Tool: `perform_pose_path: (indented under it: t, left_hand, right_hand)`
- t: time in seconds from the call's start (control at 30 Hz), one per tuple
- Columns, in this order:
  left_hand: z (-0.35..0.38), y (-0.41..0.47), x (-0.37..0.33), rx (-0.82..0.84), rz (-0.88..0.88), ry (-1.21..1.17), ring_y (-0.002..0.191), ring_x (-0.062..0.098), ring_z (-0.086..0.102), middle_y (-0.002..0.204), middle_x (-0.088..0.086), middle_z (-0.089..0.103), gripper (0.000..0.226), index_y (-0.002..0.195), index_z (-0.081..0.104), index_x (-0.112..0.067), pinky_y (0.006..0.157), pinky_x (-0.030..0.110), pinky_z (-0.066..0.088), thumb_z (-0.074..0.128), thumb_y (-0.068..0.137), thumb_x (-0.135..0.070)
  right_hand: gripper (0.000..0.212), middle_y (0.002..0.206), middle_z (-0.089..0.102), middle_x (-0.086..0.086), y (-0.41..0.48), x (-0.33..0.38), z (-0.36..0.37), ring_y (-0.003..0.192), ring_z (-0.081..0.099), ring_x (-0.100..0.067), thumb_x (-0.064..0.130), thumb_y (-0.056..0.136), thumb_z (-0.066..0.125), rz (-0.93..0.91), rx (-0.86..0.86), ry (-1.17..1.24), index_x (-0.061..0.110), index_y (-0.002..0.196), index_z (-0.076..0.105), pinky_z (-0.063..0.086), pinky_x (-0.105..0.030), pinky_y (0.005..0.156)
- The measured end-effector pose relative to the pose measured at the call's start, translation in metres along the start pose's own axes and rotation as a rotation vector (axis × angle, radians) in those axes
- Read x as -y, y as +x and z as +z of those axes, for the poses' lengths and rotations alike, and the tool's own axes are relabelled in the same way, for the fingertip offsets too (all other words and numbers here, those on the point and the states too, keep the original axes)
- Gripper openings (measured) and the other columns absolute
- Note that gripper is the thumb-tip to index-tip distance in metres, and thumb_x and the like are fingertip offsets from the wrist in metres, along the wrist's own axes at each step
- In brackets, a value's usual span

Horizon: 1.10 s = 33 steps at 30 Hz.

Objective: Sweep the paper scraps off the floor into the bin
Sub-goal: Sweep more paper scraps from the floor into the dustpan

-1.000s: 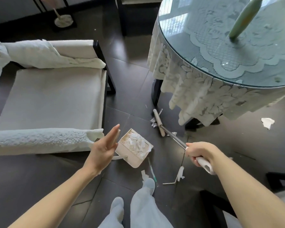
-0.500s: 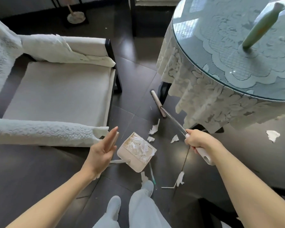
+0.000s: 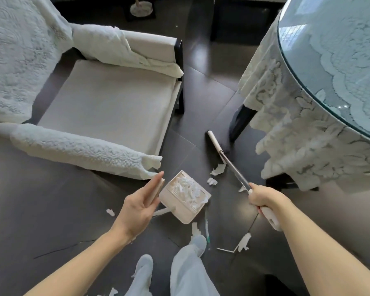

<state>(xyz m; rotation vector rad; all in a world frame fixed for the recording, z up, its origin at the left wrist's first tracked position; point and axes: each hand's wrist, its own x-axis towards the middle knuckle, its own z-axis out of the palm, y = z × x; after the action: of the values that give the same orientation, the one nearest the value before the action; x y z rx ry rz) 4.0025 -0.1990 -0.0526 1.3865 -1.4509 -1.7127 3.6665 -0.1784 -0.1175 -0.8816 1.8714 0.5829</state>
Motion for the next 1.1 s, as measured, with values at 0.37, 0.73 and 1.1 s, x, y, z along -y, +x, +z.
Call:
perform_pose_path:
  t: [0.37, 0.73, 1.1]
  left_hand:
    - [-0.055, -0.057, 0.021, 0.166, 0.077, 0.088, 0.127, -0.007, 0.042, 0.126, -0.037, 0.051, 0.071, 0.131, 0.045, -0.042, 0.107, 0.016, 0.032, 0.047, 0.09, 0.015]
    - [-0.065, -0.101, 0.03, 0.157, 0.083, 0.176, 0.125, -0.01, 0.043, 0.133, -0.021, 0.048, 0.073, 0.13, 0.04, -0.044, 0.109, 0.016, 0.03, 0.046, 0.089, 0.016]
    - [-0.036, -0.131, 0.037, 0.0, 0.034, 0.134, 0.123, -0.011, 0.044, 0.128, -0.026, 0.05, 0.07, 0.132, 0.043, -0.037, 0.093, 0.002, 0.034, 0.042, 0.09, 0.019]
  right_hand:
    - [0.083, 0.088, 0.051, -0.004, -0.151, 0.014, 0.162, 0.069, 0.052, -0.021, -0.003, 0.086, 0.039, 0.058, 0.129, 0.195, 0.031, 0.155, 0.008, 0.044, -0.026, 0.056]
    - [0.076, 0.075, 0.05, -0.008, -0.198, -0.016, 0.198, 0.049, 0.04, -0.013, -0.005, 0.086, 0.037, 0.134, 0.008, 0.68, 0.035, 0.149, 0.027, 0.034, -0.021, 0.042]
    - [0.047, 0.086, 0.053, -0.011, -0.121, -0.064, 0.169, 0.067, 0.049, -0.024, -0.002, 0.082, 0.047, 0.193, -0.198, 0.224, 0.009, 0.127, 0.042, 0.035, -0.027, 0.048]
